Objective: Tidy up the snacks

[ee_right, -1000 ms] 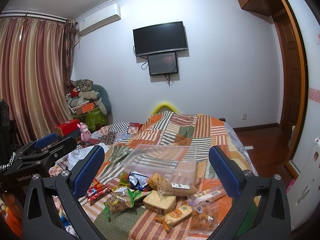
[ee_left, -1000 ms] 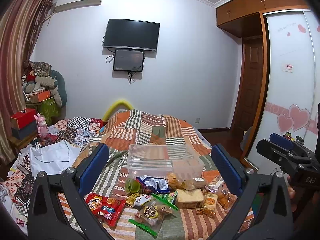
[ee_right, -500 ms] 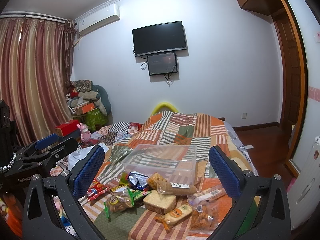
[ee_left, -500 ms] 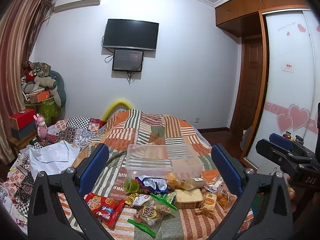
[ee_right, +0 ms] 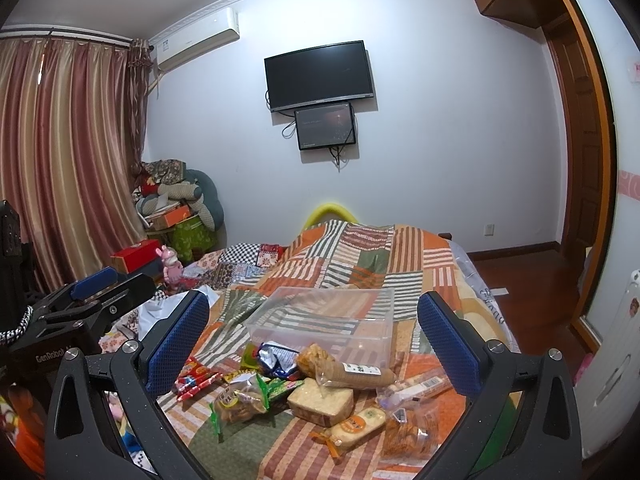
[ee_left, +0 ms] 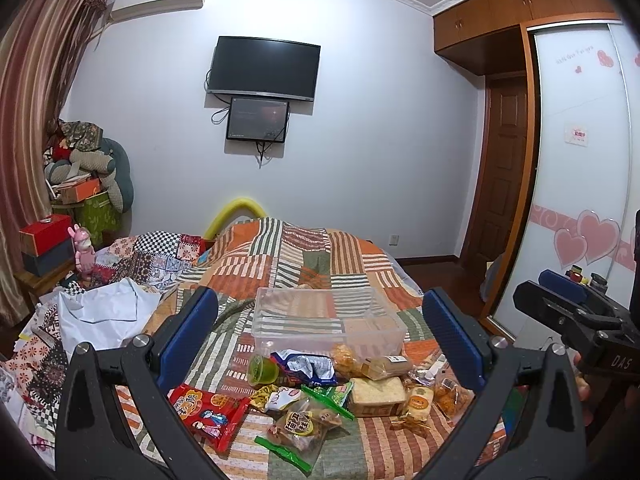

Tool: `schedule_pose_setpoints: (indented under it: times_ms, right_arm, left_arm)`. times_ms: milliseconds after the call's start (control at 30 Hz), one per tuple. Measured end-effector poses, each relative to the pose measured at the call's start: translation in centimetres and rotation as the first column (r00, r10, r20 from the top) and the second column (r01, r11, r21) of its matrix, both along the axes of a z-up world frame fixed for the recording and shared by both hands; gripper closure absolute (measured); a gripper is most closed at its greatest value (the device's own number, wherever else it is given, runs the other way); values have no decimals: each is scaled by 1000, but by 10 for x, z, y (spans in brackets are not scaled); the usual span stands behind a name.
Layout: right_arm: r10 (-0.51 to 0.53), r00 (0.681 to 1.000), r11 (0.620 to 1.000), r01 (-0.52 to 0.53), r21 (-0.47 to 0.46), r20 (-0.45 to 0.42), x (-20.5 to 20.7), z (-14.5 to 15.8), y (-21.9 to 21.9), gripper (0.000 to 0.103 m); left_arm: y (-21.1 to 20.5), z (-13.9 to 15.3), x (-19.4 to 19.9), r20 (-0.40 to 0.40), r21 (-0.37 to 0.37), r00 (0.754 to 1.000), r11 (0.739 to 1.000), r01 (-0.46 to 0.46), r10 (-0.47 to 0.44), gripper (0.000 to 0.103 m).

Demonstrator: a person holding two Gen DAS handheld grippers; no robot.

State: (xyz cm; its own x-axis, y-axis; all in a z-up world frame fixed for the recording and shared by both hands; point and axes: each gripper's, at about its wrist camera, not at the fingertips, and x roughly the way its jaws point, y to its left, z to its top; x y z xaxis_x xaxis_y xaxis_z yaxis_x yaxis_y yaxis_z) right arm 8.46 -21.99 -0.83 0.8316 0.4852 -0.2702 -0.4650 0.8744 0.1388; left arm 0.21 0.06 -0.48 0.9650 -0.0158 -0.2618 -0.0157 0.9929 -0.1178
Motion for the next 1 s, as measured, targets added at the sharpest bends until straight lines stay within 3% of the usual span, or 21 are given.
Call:
schedule_pose_setpoints:
  times_ms: [500, 800, 1000]
  right_arm:
    - [-15, 999, 1000, 15, -22, -31, 12, -11, 2, 0]
    - [-97, 987, 995, 92, -45, -126, 35, -32, -18, 0]
    - [-147, 965, 987, 130, -91, -215, 53, -55, -37, 12]
  left_arm:
    - [10, -6, 7, -31, 27, 1000, 1000, -3, 4, 3]
    - [42, -31, 27, -156, 86, 986, 995, -46, 59, 21]
    - [79, -65, 48, -279, 48, 956, 996, -79, 89, 28]
